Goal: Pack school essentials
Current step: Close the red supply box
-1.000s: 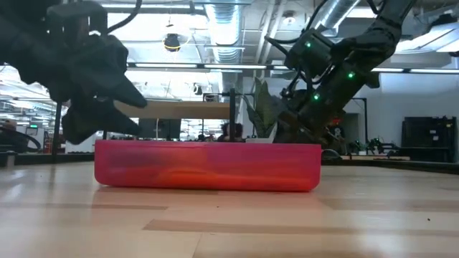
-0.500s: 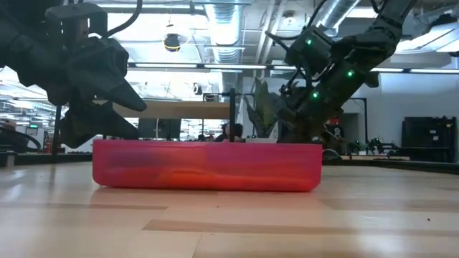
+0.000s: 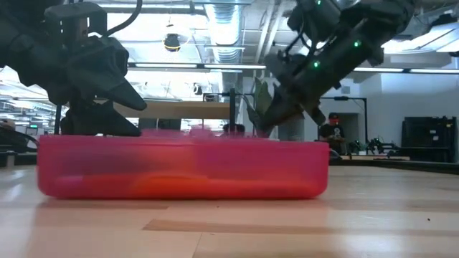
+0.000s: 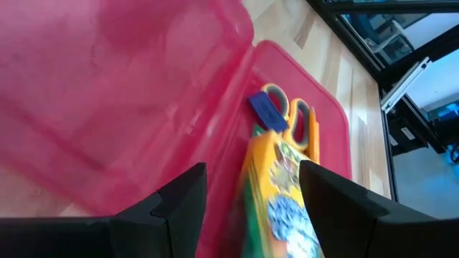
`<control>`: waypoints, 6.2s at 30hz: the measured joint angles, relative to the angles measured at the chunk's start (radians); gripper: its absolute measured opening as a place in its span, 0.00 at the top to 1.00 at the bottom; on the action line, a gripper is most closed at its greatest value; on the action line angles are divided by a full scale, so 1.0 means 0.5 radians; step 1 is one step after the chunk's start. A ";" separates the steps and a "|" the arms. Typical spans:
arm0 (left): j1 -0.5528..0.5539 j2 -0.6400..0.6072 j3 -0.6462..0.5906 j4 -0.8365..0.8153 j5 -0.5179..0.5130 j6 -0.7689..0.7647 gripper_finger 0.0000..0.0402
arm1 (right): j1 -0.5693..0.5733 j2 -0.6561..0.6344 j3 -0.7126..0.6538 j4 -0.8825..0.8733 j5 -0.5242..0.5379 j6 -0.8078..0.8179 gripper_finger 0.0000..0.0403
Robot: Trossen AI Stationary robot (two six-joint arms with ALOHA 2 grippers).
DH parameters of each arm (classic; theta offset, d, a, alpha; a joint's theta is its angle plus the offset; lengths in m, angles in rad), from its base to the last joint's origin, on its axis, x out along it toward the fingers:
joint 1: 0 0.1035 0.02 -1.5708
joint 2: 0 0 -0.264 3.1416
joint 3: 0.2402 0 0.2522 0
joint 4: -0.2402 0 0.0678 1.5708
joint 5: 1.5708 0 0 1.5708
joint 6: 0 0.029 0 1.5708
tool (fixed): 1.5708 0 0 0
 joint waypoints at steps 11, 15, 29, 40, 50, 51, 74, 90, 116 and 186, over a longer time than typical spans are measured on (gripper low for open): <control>-0.012 -0.001 0.001 0.129 0.099 -0.012 0.49 | 0.175 0.000 0.112 -0.087 0.034 -0.073 0.96; -0.079 -0.001 0.002 0.157 0.157 -0.073 0.53 | 0.132 0.024 0.112 -0.282 0.013 0.038 0.81; -0.291 -0.001 0.003 -0.100 0.185 -0.463 0.72 | -0.011 0.374 0.365 -0.470 -0.012 0.011 0.51; -0.292 -0.005 0.020 -0.242 0.134 -0.454 0.78 | -0.015 0.361 0.535 -0.585 -0.067 -0.125 0.52; -0.291 -0.005 0.021 -0.312 0.048 -0.382 0.78 | -0.017 0.368 0.542 -0.544 -0.064 -0.152 0.53; -0.291 -0.005 0.020 -0.310 0.046 -0.382 0.78 | -0.024 0.390 0.537 -0.569 -0.067 -0.143 0.53; -0.282 -0.001 0.015 -0.299 -0.033 -0.373 0.78 | -0.051 0.460 0.529 -0.600 -0.160 -0.034 0.71; -0.244 0.005 0.010 -0.219 -0.088 -0.389 0.78 | 0.155 0.353 0.584 -0.587 0.056 -0.340 0.99; -0.214 -0.972 0.016 -0.346 -0.007 -0.197 0.78 | 0.461 0.352 0.830 -0.744 0.839 -0.899 0.99; -0.329 -1.437 0.017 -0.406 -0.301 0.370 0.78 | 0.902 0.544 0.748 -0.315 1.616 -1.993 1.00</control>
